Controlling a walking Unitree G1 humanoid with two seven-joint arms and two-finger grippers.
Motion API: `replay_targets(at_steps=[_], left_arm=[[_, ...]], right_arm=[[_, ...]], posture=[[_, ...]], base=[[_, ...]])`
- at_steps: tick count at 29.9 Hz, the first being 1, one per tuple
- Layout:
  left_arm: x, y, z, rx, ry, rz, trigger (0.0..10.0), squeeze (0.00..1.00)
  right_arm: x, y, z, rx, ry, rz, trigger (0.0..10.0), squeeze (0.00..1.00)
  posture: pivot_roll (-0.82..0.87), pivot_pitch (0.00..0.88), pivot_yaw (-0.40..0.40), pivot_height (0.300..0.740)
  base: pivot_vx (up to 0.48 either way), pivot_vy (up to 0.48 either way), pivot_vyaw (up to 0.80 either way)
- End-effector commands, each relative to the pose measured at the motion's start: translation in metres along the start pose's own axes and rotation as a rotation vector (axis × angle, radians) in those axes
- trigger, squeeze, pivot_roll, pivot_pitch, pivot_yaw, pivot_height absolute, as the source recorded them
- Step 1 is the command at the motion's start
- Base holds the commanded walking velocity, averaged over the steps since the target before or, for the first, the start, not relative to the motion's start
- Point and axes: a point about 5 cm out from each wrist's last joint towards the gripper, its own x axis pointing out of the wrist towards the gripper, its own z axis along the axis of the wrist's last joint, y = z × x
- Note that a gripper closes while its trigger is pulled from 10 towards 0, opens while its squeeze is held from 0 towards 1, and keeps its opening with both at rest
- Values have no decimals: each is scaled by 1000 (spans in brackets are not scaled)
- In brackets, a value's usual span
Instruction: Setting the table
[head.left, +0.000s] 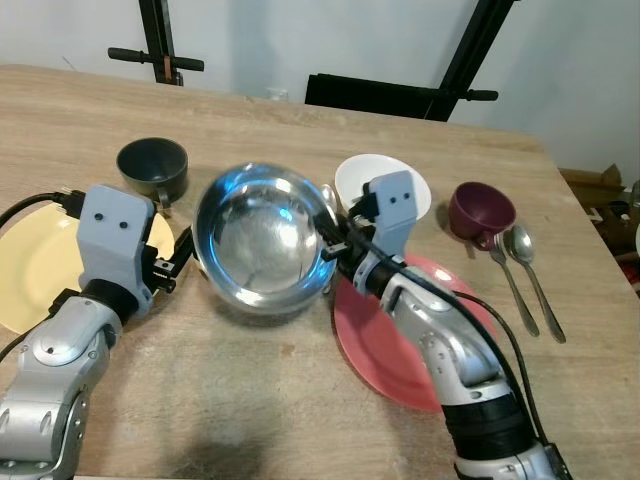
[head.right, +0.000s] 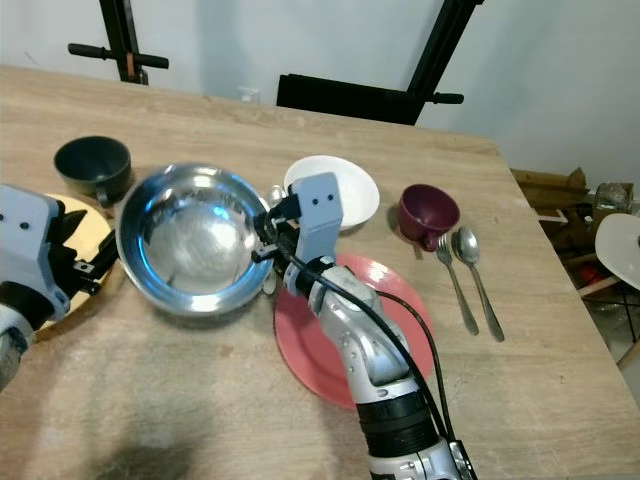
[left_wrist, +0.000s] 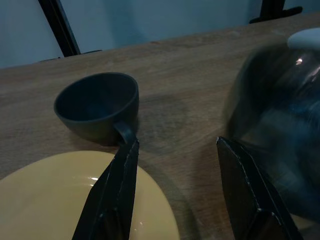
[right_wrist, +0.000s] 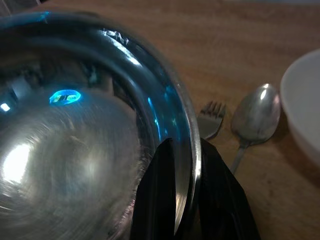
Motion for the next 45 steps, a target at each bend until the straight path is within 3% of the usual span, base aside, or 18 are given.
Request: replay_targets(at_steps=[1,2,3,4,5,7,13,14,15,19,23,25,29,36,39,42,45], left_arm=[[-1,-1,0,1,-4,-1,10000,0],[-1,-1,0,1,-4,-1,10000,0],[-2,3,1,14,-6,22,10000,0],[-3,9,2,23,-11,58,10000,0],[-3,9,2,23,-11,58,10000,0],[-5,26,6,44,-21,153,10000,0],[-6,28,9,50,-30,158,10000,0],[-6,27,12,65,-38,148,10000,0],[-6,27,13,73,-41,143,10000,0],[-6,27,17,90,-52,125,10000,0],[-5,27,24,107,-72,101,10000,0],[-4,27,24,106,-75,100,10000,0],[-3,24,25,101,-83,100,10000,0],[-4,22,26,101,-87,110,10000,0],[-4,22,26,107,-86,113,10000,0],[-5,22,26,108,-85,112,10000,0],[-5,21,26,107,-86,114,10000,0]], right_arm=[[4,1,-2,-1,20,-13,10000,318],[4,1,-2,-1,20,-13,10000,318],[8,2,-4,13,27,-32,10000,576],[11,4,-5,14,32,-40,10000,984],[11,4,-5,14,32,-40,10000,984],[20,16,-6,28,31,-17,10000,1000],[20,17,0,27,15,-4,10000,1000],[15,12,5,-6,24,3,10000,322],[13,9,7,-20,37,5,10000,0],[5,0,10,-61,67,21,10000,0],[-10,-17,14,-123,169,90,10000,0],[-11,-21,15,-121,192,99,10000,0],[-8,-27,14,-14,272,127,10000,0],[12,-9,9,294,364,204,10000,0],[14,2,5,336,406,253,10000,0],[14,11,1,319,448,287,10000,0],[11,8,-13,259,524,267,10000,0]], posture=[[31,66,-81,740],[31,66,-81,740],[38,69,-81,740],[39,70,-79,740],[39,70,-79,740],[54,74,-81,740],[55,76,-80,740],[55,76,-80,740],[48,77,-82,740],[48,77,-82,740],[15,72,-90,740],[12,70,-93,740],[8,66,-101,740],[29,65,-117,740],[31,67,-117,740],[30,71,-121,740],[28,76,-136,740]], base=[[0,0,0],[0,0,0],[0,0,0],[0,0,0],[0,0,0],[0,0,0],[0,0,0],[0,0,0],[0,0,0],[0,0,0],[0,0,0],[0,0,0],[0,0,0],[0,0,0],[0,0,0],[0,0,0],[0,0,0]])
